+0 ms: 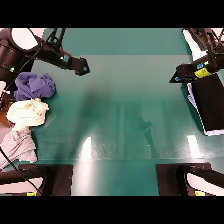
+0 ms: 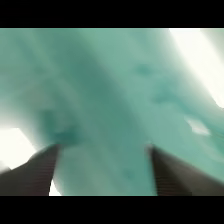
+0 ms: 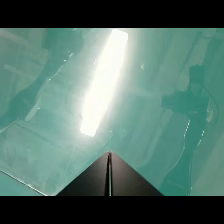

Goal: Fold the shirts.

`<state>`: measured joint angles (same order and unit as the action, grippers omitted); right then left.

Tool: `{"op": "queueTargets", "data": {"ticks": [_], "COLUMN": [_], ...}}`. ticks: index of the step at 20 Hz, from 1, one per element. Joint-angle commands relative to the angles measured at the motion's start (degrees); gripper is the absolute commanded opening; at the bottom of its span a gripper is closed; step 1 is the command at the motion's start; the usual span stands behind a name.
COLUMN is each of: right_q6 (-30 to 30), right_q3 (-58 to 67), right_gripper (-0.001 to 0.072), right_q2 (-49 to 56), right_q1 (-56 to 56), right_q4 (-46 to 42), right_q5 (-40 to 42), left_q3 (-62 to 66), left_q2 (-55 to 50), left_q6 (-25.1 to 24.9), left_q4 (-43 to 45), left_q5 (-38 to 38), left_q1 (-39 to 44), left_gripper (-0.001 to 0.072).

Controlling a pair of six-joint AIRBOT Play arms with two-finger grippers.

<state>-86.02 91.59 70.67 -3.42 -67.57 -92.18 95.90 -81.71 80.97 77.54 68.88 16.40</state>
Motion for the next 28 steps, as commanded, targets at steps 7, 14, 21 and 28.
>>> {"op": "queueTargets", "data": {"ticks": [7,14,21,28], "right_q6": [0.0,0.0,0.0,0.0], "right_q3": [0.0,0.0,0.0,0.1], "right_gripper": [0.0019,0.0019,0.0019,0.0019], "right_q2": [0.1,0.2,0.5,-1.8], "right_q1": [0.0,0.0,0.0,0.0], "right_q4": [0.0,0.1,0.1,0.1], "right_q5": [0.7,2.5,2.1,5.2], "left_q3": [-14.4,-24.1,-24.0,-5.3], "left_q2": [-0.3,-0.3,-1.6,7.5], "left_q6": [17.2,17.7,18.7,5.2], "left_q4": [29.4,26.3,23.3,13.9], "left_q5": [-2.6,-13.9,-15.5,-11.1], "left_q1": [-17.4,-22.8,-22.7,-16.2], "left_gripper": [0.0673,0.0673,0.0018,0.0021]}}
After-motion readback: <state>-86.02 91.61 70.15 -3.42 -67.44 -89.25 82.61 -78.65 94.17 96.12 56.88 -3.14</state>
